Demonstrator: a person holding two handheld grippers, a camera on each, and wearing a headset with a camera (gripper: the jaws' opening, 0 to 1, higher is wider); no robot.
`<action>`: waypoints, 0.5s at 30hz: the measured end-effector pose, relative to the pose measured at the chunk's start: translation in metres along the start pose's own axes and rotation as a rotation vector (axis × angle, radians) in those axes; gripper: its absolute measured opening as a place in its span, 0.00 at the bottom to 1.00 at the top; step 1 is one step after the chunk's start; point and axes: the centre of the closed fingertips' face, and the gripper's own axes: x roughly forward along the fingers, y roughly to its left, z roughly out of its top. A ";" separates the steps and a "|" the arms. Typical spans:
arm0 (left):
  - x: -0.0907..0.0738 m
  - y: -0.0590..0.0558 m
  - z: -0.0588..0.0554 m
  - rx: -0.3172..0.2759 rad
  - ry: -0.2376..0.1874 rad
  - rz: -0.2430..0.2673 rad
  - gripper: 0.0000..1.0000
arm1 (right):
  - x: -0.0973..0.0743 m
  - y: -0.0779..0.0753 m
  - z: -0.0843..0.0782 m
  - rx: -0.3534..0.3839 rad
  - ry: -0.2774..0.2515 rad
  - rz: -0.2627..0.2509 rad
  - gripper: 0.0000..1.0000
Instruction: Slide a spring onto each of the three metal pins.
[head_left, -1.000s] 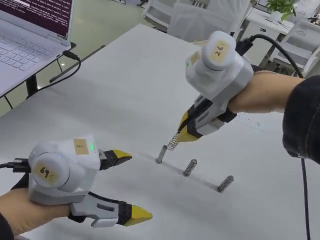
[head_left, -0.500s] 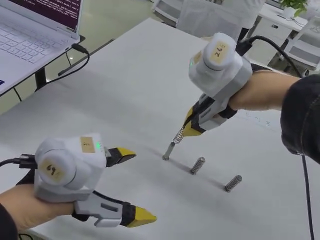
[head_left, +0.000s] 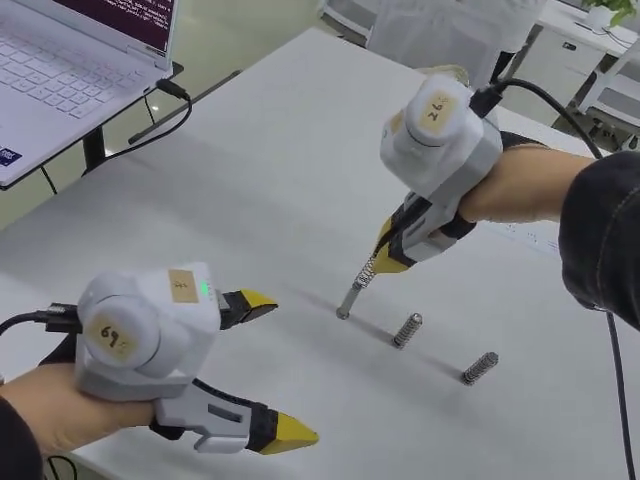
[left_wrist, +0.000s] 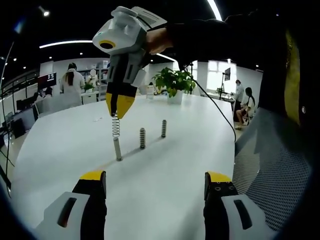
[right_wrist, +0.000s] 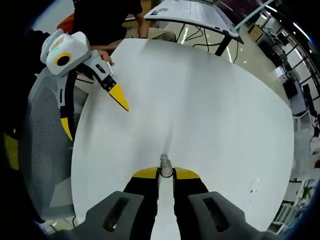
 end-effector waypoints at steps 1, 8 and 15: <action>0.000 0.000 -0.001 0.000 0.002 -0.001 0.77 | 0.001 0.000 0.000 0.002 0.001 0.004 0.07; 0.000 0.001 -0.002 -0.001 0.006 -0.004 0.75 | 0.003 -0.002 -0.001 0.004 0.004 0.010 0.07; 0.000 0.002 -0.004 -0.001 0.010 -0.004 0.73 | 0.006 -0.003 -0.001 0.004 0.009 0.015 0.08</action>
